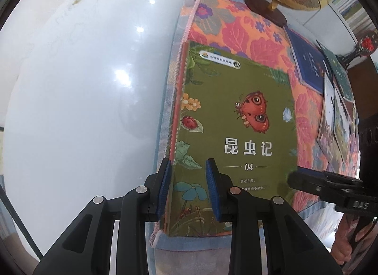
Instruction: Organize books
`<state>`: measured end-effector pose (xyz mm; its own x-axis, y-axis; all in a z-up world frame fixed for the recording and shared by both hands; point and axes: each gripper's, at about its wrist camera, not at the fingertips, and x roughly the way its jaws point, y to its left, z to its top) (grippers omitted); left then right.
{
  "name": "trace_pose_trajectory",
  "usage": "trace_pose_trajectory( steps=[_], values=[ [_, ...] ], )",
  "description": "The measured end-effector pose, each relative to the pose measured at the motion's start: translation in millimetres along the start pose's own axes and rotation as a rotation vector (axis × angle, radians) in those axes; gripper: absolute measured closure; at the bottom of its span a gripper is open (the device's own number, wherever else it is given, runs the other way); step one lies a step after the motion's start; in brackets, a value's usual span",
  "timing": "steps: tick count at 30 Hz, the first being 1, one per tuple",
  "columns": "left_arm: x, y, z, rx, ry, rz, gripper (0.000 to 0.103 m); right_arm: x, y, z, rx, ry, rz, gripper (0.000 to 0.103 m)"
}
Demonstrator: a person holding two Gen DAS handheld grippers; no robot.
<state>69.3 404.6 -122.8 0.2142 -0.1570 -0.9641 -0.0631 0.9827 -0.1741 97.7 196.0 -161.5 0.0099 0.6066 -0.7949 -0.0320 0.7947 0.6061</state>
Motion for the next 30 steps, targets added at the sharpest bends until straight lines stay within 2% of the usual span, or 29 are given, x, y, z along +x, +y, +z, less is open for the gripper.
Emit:
trace_pose_trajectory(
  steps=[4, 7, 11, 15, 19, 23, 30],
  values=[
    [-17, -5, 0, -0.012, -0.045, -0.002, 0.076, -24, -2, -2, -0.006, -0.04, -0.016, 0.051],
    [-29, -20, 2, 0.012, -0.087, -0.032, 0.075, -48, -5, -4, -0.027, -0.08, -0.007, 0.051],
    [-34, -53, 6, 0.05, -0.101, -0.048, 0.073, -87, -15, -10, -0.046, -0.138, 0.014, 0.049],
    [-30, -98, 5, 0.116, -0.098, -0.059, 0.073, -125, -32, -21, -0.076, -0.195, -0.056, 0.049],
    [-25, -144, 6, 0.178, -0.086, -0.069, 0.073, -162, -68, -31, -0.039, -0.245, -0.097, 0.049],
    [-14, -196, 15, 0.238, -0.065, -0.086, 0.073, -194, -116, -38, 0.05, -0.277, -0.111, 0.049],
    [2, -278, 32, 0.267, -0.043, -0.121, 0.073, -250, -195, -45, 0.16, -0.344, -0.124, 0.049]
  ],
)
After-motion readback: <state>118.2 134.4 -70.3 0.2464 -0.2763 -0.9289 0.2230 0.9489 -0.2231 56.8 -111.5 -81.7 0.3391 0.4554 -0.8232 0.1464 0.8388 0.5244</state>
